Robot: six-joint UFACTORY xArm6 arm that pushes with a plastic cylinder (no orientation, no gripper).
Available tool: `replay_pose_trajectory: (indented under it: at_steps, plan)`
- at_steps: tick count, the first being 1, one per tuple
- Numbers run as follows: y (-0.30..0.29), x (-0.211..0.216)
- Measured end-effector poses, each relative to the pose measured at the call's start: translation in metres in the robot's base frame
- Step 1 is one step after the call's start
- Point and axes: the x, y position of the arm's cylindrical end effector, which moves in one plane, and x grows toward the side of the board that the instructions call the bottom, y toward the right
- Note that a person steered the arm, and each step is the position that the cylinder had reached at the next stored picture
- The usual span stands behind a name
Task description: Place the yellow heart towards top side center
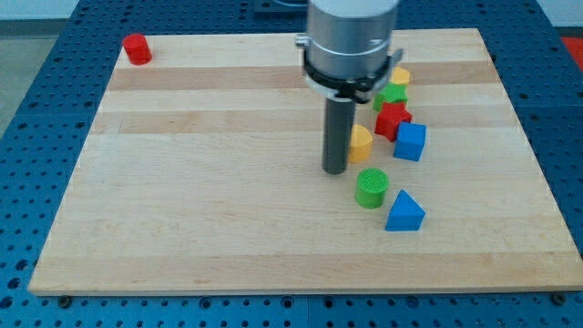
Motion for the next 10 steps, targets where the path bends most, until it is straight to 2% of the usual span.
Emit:
replay_pose_trajectory:
  at_steps: [2, 3, 4, 6, 7, 8, 9, 10]
  plan:
    - [0.038, 0.027]
    - [0.068, 0.009]
    - [0.062, -0.02]
    - [-0.009, -0.07]
    - [-0.009, -0.082]
    - [-0.006, -0.044]
    - [-0.025, -0.033]
    - [-0.046, -0.055]
